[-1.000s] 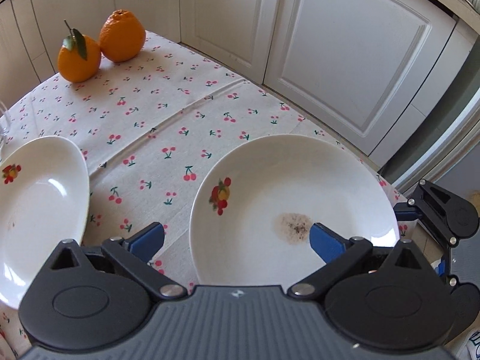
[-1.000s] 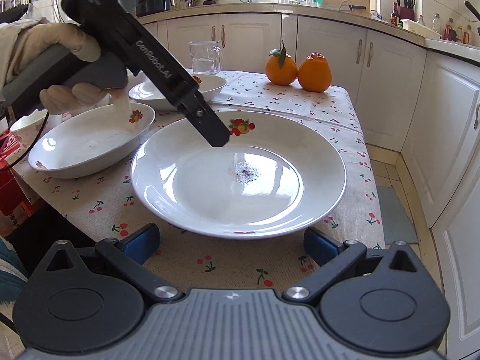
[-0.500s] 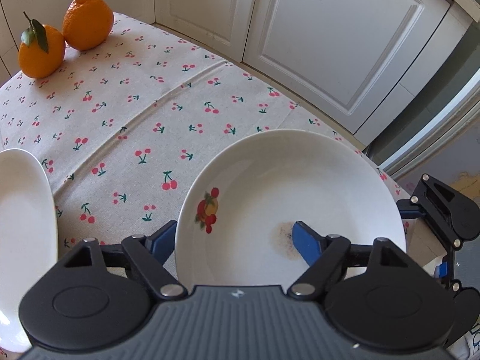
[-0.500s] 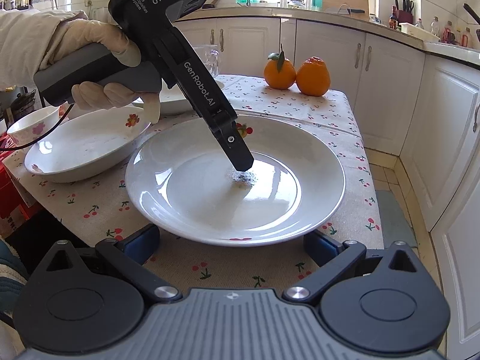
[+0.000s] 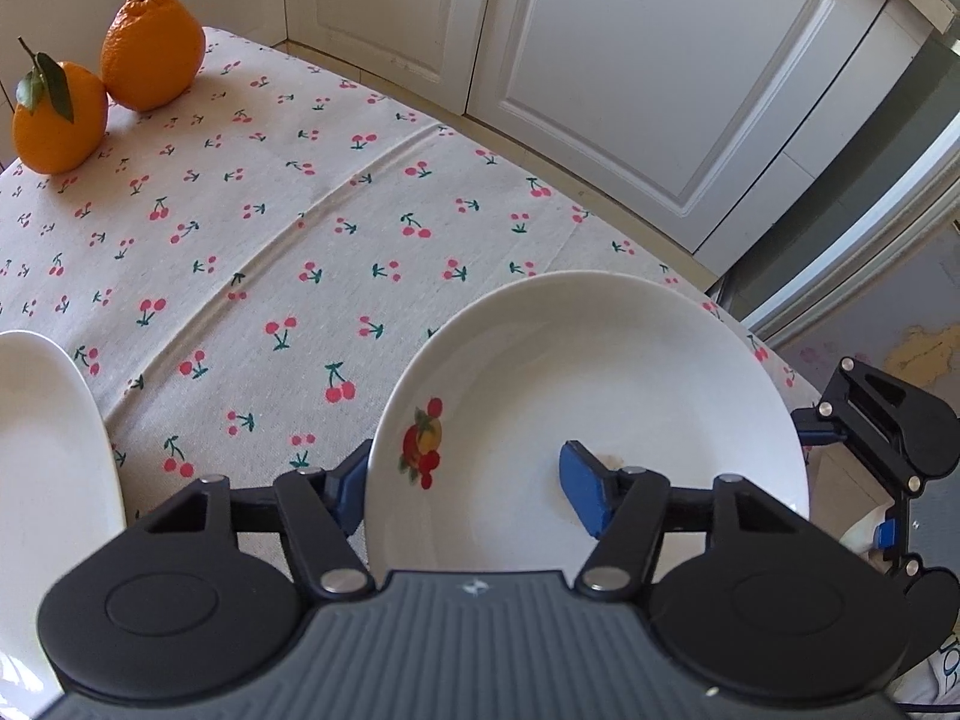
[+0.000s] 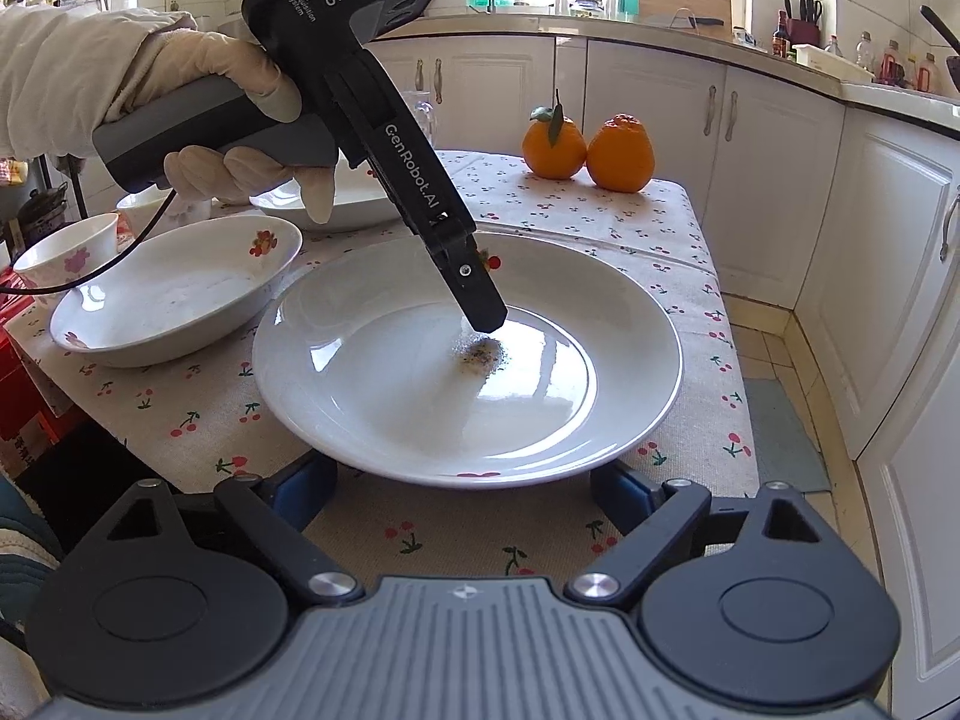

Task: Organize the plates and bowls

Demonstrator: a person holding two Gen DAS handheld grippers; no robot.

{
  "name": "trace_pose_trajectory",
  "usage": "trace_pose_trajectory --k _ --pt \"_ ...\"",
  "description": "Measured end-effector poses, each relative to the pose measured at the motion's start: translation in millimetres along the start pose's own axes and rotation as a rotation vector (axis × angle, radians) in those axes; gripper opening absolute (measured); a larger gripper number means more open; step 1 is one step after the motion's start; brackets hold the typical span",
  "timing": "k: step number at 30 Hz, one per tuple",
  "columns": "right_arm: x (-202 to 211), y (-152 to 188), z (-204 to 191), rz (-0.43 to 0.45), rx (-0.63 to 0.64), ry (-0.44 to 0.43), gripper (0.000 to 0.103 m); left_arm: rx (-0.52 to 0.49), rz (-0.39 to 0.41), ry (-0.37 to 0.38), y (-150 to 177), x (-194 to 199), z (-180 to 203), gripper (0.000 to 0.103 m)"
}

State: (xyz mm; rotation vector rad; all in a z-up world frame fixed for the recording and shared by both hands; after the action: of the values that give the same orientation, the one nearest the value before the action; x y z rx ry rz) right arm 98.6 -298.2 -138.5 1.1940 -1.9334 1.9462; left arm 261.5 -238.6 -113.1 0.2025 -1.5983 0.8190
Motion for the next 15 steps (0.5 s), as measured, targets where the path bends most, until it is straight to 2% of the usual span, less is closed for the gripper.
trace_pose_trajectory --k 15 --pt "-5.2 -7.3 7.1 -0.034 0.006 0.000 0.094 -0.020 0.001 0.007 -10.9 -1.9 -5.5 0.063"
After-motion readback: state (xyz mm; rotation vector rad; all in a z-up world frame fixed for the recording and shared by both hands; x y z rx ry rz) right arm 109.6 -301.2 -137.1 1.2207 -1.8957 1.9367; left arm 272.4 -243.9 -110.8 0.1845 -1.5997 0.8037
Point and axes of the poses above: each gripper's, at about its wrist camera, not at the fingertips, and x roughly against the way its jaws point, z to its right, y to its underside, the point moved 6 cm from there along -x, roughly the way its jaws point, and after that the axes turned 8 degrees about -y, right-handed, at the moved point
